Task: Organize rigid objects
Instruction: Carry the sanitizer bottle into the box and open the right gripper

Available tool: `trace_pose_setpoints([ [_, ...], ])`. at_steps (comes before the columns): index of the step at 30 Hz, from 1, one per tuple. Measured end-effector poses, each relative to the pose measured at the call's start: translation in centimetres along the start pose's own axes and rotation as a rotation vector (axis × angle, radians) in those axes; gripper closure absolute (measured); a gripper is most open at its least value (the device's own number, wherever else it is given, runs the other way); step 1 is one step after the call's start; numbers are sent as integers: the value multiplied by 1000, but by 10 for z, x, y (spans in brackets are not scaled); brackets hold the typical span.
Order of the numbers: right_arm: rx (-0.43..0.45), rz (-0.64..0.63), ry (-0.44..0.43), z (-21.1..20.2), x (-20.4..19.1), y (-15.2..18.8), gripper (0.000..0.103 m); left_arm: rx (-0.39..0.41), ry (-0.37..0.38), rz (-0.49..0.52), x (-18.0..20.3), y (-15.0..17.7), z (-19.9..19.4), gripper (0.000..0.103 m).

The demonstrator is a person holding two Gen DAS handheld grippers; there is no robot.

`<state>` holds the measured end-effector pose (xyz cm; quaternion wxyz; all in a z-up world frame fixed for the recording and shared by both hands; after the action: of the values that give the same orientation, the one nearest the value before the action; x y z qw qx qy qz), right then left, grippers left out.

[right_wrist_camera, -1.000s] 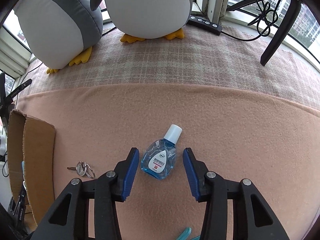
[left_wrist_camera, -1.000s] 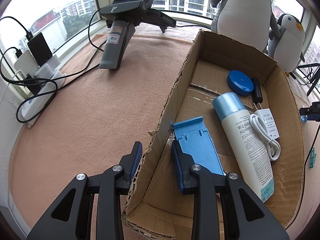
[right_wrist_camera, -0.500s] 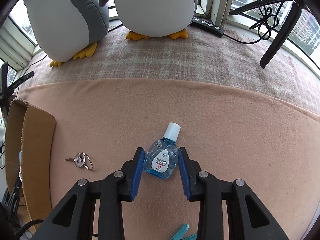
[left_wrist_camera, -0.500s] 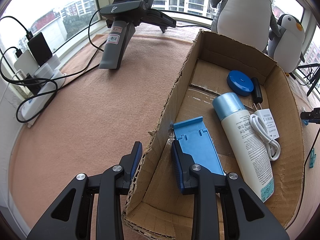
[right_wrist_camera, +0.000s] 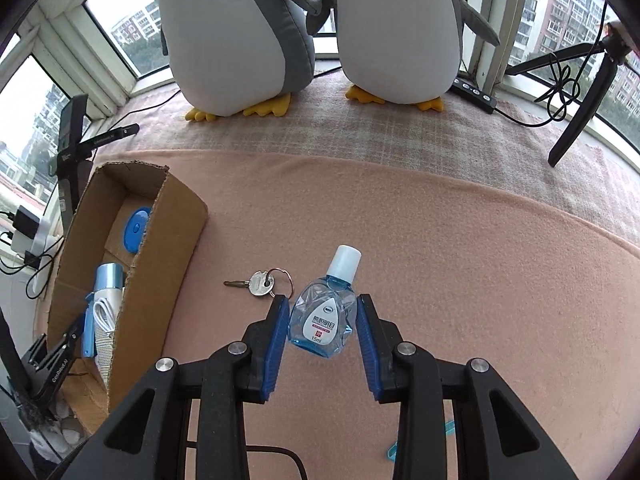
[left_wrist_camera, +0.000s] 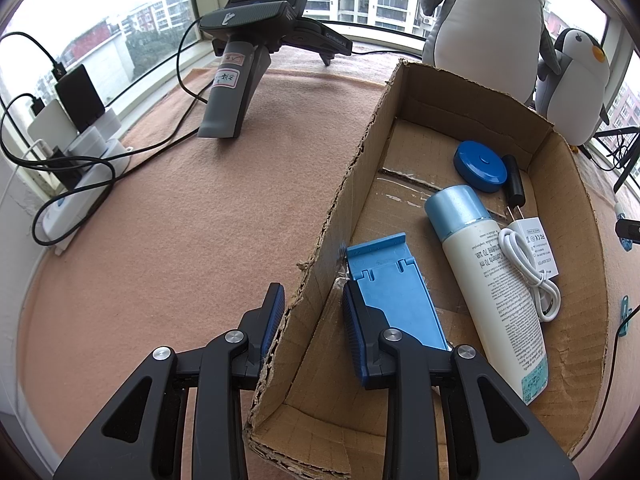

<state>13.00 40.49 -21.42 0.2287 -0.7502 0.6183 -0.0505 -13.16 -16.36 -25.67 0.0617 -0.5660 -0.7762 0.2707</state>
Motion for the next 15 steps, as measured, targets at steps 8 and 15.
trace_pose_setpoints([
  [8, 27, -145, -41, -6, -65, -10, 72, 0, 1, -1, 0, 0, 0, 75],
  [15, 17, -215, -101, 7, -108, -13, 72, 0, 0, 0, 0, 0, 0, 75],
])
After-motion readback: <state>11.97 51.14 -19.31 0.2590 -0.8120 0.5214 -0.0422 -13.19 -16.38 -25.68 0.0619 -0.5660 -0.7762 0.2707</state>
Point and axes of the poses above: each gripper's, at about its wrist camera, not at the fingertips, and z roughly the way its jaws point, x to its right, y to its underside, the point moved 4 cm from there along z, roughly the way its jaws point, and after that the axes turned 14 degrees about -y, right-handed, at the moved point
